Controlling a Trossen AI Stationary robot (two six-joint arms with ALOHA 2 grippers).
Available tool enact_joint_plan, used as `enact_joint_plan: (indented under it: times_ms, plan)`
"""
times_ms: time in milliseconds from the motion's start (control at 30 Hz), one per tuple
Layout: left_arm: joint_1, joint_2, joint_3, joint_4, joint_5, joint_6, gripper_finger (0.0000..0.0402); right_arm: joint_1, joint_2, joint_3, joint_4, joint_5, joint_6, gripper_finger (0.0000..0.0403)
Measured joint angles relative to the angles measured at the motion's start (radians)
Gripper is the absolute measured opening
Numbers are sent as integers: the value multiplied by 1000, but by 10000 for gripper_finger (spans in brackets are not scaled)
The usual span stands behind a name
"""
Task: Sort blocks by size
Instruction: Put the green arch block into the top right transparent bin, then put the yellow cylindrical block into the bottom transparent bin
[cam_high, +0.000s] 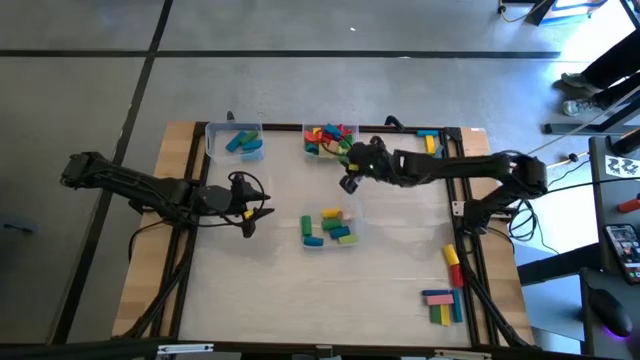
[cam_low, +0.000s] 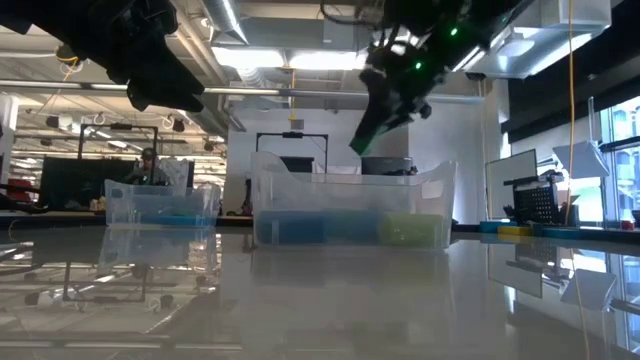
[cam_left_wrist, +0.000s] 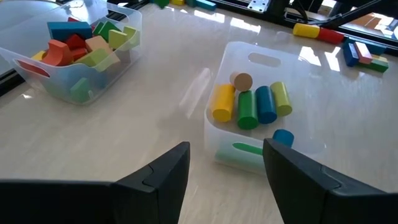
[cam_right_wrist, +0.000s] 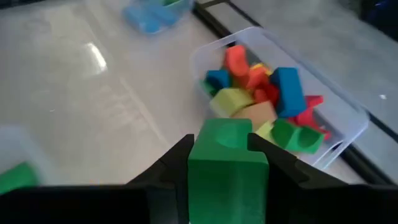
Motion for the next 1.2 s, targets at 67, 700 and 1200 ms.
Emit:
enact_joint_plan:
  times_ms: [67, 700, 1200]
  plan:
    - [1, 0, 0, 3, 0, 0, 198, -39, 31, 0, 55, -11, -29, 128]
    - [4, 0, 0, 0, 0, 1, 198, -267, 235, 0, 459, -68, -68, 174]
    - [3, 0, 0, 0, 0, -11, 198, -161, 74, 85, 80, -70, -178, 281]
